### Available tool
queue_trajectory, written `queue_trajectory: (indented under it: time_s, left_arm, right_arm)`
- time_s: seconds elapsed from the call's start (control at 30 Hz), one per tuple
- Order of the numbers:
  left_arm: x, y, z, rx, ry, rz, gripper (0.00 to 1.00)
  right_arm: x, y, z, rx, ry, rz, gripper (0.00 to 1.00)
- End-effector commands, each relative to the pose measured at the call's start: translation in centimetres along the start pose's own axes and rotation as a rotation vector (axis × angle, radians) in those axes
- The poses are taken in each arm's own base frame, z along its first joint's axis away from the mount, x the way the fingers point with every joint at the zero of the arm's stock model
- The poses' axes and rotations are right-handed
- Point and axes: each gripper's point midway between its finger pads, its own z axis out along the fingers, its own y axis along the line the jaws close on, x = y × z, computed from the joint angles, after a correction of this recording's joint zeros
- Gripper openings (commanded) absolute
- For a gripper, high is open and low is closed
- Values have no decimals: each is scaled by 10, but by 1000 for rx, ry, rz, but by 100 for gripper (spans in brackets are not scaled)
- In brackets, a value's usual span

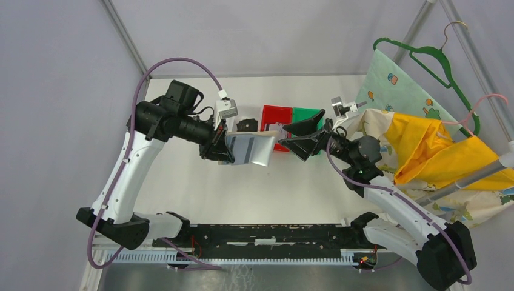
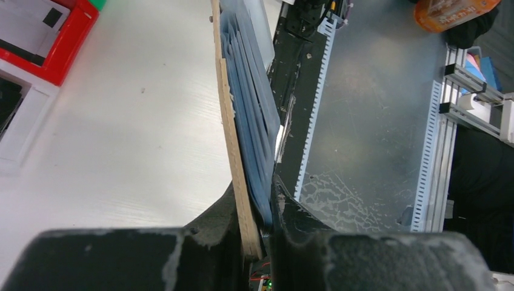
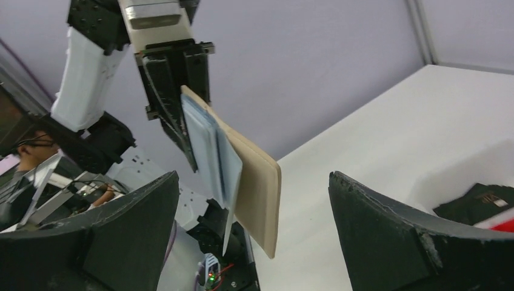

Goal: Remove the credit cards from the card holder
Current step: Remove the credit card from the card holder.

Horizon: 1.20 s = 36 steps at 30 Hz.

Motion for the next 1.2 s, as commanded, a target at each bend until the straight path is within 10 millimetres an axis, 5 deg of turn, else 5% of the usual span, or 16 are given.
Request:
queue_trajectory:
  time_s: [0.0,0.23,0.4,0.47,0.7,1.0,1.17]
  left_arm:
    - [-16,-24,-9,89,-68,83,2]
    - [-20,-32,-13,112,-83,85,2]
    - [-21,-34,-12,132,-87,70,2]
    - [-19,-34,-9,148,-82,50,2]
    - [-11,-24,0,145,-43,-16,2]
    - [-10,-20,-3,103,-36,16,19]
    - [-12,-28,-7,118,-59,45,19]
  right_arm:
    - [-8,42,11,-154,-16,-37,98]
    - [19,41,25,-138,47,-36,98]
    - [27,57,33,-194,32,-6,94]
    - [33,65,38,-226,31,31,86]
    - [49,64,50,-231,47,126,34]
    - [52,48,44,-132,25,103,1]
    - [58,47,40,-136,32,121,0]
